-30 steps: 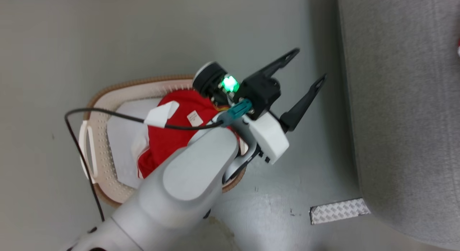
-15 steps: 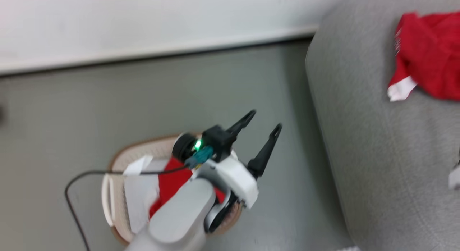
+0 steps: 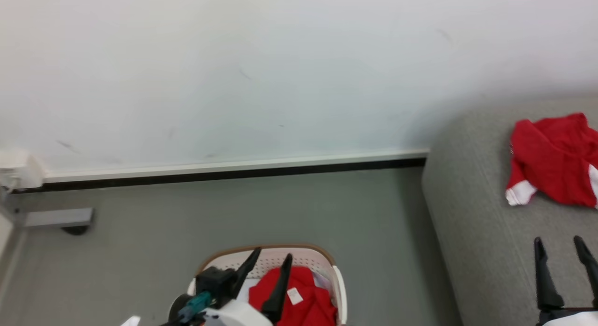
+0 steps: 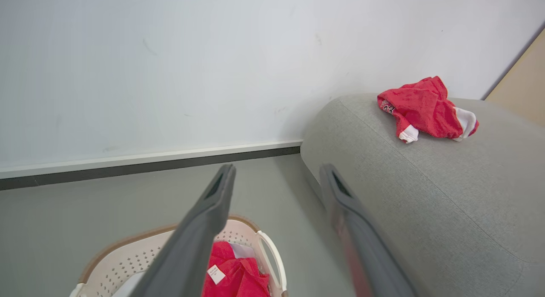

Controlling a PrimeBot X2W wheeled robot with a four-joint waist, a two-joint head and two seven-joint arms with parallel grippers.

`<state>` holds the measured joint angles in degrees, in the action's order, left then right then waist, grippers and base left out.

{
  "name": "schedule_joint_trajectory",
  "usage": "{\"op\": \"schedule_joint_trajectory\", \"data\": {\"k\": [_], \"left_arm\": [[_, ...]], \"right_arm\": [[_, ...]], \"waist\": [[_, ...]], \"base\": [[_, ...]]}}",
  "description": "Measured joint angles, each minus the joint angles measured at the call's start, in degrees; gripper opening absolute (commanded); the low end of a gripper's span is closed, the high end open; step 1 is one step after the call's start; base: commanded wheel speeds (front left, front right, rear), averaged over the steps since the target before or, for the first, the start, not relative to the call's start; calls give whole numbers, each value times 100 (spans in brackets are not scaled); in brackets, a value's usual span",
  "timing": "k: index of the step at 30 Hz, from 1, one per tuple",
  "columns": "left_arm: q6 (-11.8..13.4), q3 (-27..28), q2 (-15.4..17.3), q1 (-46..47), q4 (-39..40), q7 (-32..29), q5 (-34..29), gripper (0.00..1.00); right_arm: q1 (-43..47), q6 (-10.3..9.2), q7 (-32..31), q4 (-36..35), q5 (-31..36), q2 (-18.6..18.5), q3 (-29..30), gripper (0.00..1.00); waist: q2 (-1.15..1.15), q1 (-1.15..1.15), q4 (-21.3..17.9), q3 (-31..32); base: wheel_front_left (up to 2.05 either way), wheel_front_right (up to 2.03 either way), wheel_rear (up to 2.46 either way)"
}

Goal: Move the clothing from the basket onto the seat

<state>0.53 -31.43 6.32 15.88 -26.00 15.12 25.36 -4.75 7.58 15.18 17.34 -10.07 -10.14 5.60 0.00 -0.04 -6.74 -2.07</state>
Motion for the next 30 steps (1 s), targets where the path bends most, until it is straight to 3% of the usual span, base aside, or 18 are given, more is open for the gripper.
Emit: {"op": "schedule_joint_trajectory", "data": {"k": [14, 30], "left_arm": [[130, 1158, 167, -1152, 385, 0, -423, 100], [-48, 1904, 57, -1541, 457, 0, -822, 100]], "right_arm": [[749, 0, 0, -372, 343, 606, -612, 100], [929, 0, 0, -348, 241, 723, -843, 100]], "waist": [[0, 3, 680, 558], [0, 4, 568, 653]], "base": [[0, 0, 0], [0, 0, 0]]}}
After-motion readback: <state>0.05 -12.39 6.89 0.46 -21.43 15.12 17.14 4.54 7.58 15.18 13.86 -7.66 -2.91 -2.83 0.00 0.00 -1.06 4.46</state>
